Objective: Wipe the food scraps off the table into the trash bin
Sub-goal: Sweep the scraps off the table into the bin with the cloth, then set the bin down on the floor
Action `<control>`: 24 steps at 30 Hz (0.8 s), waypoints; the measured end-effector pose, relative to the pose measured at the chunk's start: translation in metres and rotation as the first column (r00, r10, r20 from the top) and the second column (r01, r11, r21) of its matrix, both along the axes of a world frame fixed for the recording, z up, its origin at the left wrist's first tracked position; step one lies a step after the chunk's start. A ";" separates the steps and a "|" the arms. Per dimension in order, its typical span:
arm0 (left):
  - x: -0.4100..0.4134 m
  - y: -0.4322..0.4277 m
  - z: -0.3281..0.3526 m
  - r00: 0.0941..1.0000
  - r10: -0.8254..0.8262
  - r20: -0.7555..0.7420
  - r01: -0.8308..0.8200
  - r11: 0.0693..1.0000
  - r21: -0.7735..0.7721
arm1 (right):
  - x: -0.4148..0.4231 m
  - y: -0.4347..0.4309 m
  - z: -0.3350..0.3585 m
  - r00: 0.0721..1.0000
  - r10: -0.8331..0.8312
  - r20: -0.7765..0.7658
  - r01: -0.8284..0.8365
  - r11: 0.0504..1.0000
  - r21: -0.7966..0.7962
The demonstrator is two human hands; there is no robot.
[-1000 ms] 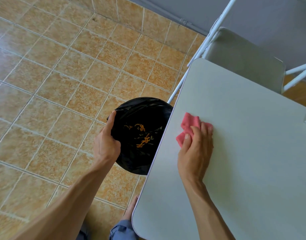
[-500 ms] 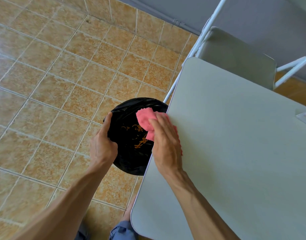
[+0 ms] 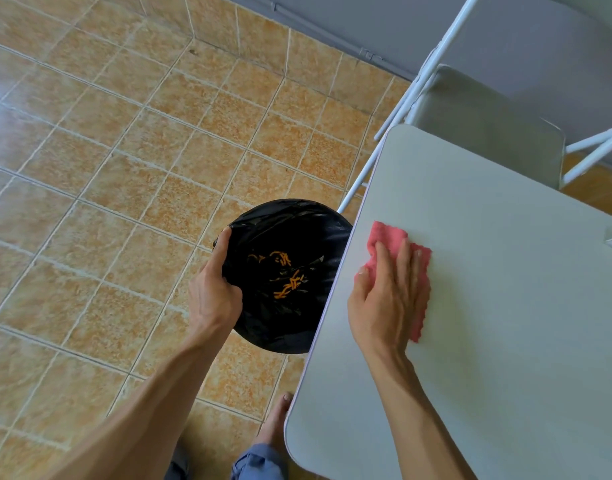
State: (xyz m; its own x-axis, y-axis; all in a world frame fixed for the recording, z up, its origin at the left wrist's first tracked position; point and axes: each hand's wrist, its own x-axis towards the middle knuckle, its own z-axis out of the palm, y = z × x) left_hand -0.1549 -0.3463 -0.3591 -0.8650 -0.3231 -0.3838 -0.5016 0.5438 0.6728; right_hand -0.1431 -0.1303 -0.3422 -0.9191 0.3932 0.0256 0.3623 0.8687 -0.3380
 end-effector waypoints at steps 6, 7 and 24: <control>-0.007 -0.046 0.002 0.997 0.081 0.003 -0.080 0.996 -0.046 | 0.004 -0.082 0.009 0.938 0.320 -0.134 -0.337 0.932 -0.136; -0.008 -0.055 0.003 0.995 0.098 0.001 -0.098 0.994 -0.044 | 0.004 -0.091 0.006 0.932 0.346 -0.110 -0.359 0.923 -0.141; -0.016 -0.176 0.004 0.974 0.224 -0.028 -0.225 0.974 -0.020 | -0.033 -0.186 -0.006 0.962 0.158 0.221 -0.010 0.834 -0.552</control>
State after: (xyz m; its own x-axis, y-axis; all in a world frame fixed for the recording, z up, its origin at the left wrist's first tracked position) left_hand -0.1711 -0.5227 -0.3548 -0.7789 -0.5186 -0.3528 -0.5956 0.4351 0.6753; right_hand -0.1765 -0.3163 -0.3481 -0.8956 0.1960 -0.3993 0.4312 0.6027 -0.6714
